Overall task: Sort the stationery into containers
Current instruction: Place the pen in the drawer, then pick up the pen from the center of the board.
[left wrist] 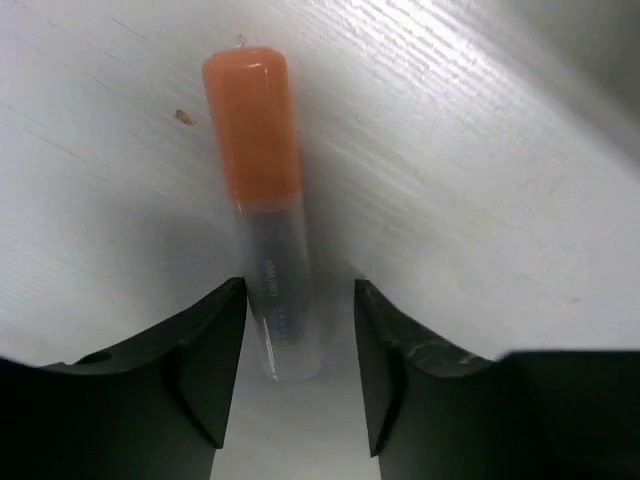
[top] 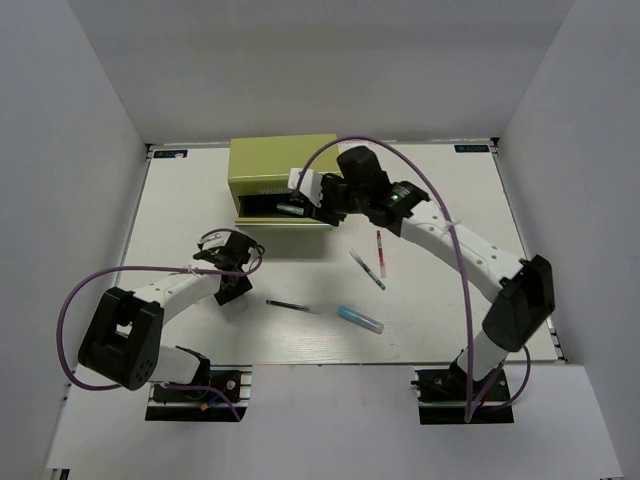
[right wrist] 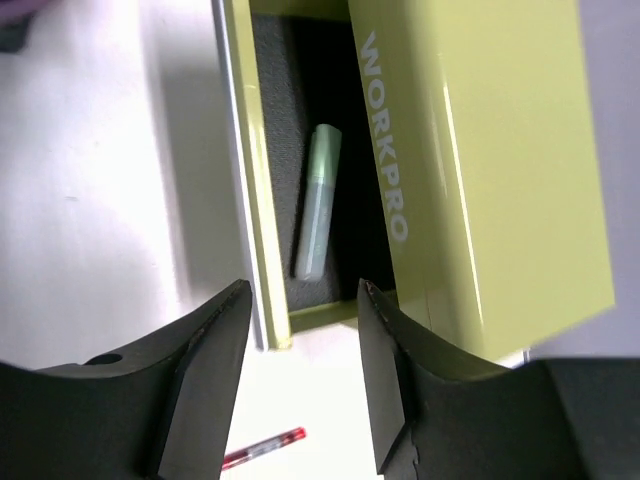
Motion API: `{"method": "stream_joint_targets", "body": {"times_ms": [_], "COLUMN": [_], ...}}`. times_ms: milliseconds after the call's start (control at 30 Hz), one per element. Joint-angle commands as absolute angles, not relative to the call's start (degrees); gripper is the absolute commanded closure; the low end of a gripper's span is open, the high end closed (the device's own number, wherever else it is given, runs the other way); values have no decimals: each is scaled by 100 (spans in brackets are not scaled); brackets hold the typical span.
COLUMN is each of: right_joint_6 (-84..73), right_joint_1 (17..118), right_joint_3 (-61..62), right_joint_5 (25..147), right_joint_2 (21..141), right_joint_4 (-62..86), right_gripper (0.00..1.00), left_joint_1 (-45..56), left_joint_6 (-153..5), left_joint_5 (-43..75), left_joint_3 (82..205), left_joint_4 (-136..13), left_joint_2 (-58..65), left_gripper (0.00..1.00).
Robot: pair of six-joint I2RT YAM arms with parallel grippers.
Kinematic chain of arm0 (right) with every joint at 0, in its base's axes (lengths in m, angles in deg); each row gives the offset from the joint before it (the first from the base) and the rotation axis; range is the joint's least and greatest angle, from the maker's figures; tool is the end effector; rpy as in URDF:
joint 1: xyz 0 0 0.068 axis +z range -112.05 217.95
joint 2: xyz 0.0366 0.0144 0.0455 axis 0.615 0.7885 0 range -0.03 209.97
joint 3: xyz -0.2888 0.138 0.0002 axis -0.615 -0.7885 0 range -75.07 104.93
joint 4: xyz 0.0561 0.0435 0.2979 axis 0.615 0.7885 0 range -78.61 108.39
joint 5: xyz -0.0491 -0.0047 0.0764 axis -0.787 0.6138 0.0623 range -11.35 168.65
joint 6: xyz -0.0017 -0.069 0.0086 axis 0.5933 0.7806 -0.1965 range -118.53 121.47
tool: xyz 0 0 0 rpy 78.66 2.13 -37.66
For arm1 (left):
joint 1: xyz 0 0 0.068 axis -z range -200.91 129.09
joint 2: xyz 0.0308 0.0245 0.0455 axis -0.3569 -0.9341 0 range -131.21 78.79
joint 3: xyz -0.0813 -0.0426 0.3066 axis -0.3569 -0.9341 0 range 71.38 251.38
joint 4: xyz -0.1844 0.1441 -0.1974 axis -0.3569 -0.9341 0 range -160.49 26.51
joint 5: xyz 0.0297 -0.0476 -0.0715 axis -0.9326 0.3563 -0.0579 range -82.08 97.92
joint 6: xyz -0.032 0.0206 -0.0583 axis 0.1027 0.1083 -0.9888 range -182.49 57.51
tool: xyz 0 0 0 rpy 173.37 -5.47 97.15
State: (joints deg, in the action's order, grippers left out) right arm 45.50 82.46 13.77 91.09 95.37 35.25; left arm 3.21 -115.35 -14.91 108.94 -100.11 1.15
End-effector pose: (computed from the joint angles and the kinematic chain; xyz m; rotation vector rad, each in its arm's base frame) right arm 0.3182 0.3299 0.3855 -1.5540 1.4072 0.2331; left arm 0.2320 -0.0798 0.1538 -0.7332 2.6050 0.2314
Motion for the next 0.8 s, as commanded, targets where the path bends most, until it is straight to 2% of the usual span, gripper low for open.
{"method": "stream_joint_targets", "body": {"times_ms": [0, 33, 100, 167, 200, 233, 333, 367, 433, 467, 633, 667, 767], "right_joint_6": [4041, 3988, 3883, 3786, 3768, 3733, 3715, 3742, 3847, 3934, 4014, 3979, 3909], "right_joint_1": [8172, 8155, 8102, 8032, 8014, 7988, 7935, 7900, 7829, 7777, 7636, 7610, 7566], "right_joint_3": [933, 852, 642, 553, 405, 282, -88, -315, -738, -1226, -1801, -1846, -1970], "right_joint_5": [9534, 9534, 9587, 9727, 9754, 9876, 9956, 9974, 9957, 9922, 9991, 10070, 10114], "right_joint_2": [8971, 8832, 8681, 8567, 8462, 8426, 8189, 8136, 7917, 7829, 7556, 7547, 7485], "right_joint_4": [3354, 3328, 3327, 3388, 3433, 3537, 3626, 3626, 3626, 3609, 3626, 3592, 3547], "right_gripper": [48, 48, 48, 46, 43, 41, 30, 30, 31, 34, 83, 86, 86], "left_joint_1": [291, 291, 291, 291, 291, 291, 352, 405, 405, 405, 405, 405, 405], "left_joint_6": [-11461, -11461, -11461, -11461, -11461, -11461, -11391, -11225, -11023, -10830, -10757, -10914, -11196], "left_joint_5": [-1484, -1484, -1484, -1432, -1371, -1318, -1317, -1213, -836, -695, -105, -52, 10], "left_joint_3": [10926, 10865, 10803, 10733, 10733, 10733, 11030, 11240, 11426, 11540, 11716, 11778, 11901], "left_joint_4": [-9935, -9935, -9935, -9935, -9935, -9987, -10241, -10242, -10103, -9980, -8778, -8644, -8073], "left_joint_2": [-31, -83, -84, 74, 162, 380, 803, 1143, 1505, 1881, 2763, 2764, 2572], "left_gripper": [49, 56, 59, 66, 70, 79, 92, 99, 100, 100, 100, 100, 100]}}
